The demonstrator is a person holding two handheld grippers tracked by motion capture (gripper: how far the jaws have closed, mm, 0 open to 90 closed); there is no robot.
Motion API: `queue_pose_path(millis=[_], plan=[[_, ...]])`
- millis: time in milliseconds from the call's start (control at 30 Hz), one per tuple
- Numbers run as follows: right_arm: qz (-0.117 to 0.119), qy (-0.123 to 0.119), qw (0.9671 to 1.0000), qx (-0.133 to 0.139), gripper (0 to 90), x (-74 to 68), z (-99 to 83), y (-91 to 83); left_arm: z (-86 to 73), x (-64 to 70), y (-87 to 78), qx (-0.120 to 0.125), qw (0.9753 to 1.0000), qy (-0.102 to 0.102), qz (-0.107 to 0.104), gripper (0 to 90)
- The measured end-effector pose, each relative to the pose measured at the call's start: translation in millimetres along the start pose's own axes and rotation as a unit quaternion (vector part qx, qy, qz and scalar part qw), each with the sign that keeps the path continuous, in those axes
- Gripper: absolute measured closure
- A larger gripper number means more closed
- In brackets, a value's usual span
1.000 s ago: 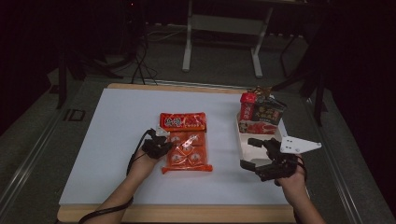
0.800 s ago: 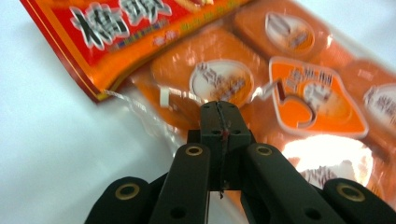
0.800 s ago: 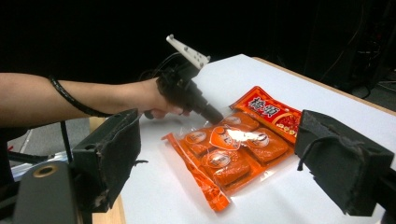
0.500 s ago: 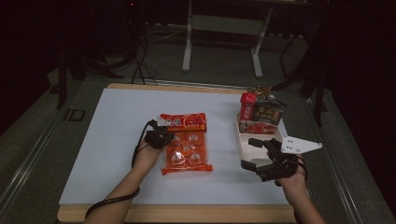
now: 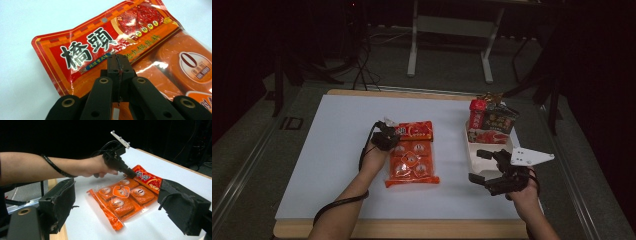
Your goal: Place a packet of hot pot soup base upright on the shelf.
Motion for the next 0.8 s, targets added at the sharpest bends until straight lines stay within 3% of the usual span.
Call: queue_pose_path(millis=[333, 400, 800], plan=[[-0.001, 0.000, 1.0000, 0.000, 14.4, -0.2, -1.0, -0.9, -0.4, -1.0, 7.1, -0.006, 1.0000, 0.004, 0.003, 90.0], [0.000, 0.001, 1.0000, 0.001, 14.4, -0.3, -0.9, -1.3, -1.7, -0.2, 7.2, -0.009, 0.9999, 0.012, 0.000, 90.0], [0.003, 0.002, 1.0000, 0.001, 14.4, -1.6, -0.6, 1.0, -12.8, 14.7, 0.7, -0.018, 0.9993, 0.029, -0.016, 90.0]])
Point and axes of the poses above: each handheld gripper's, and its own axes: y roughly forward along the jaws, z roughly out of its top, x roughly to its right, the point moved 8 cm from there along y, roughly forward along the jaws, and after that the axes turned 14 degrees about -y, right-handed, at the moved point
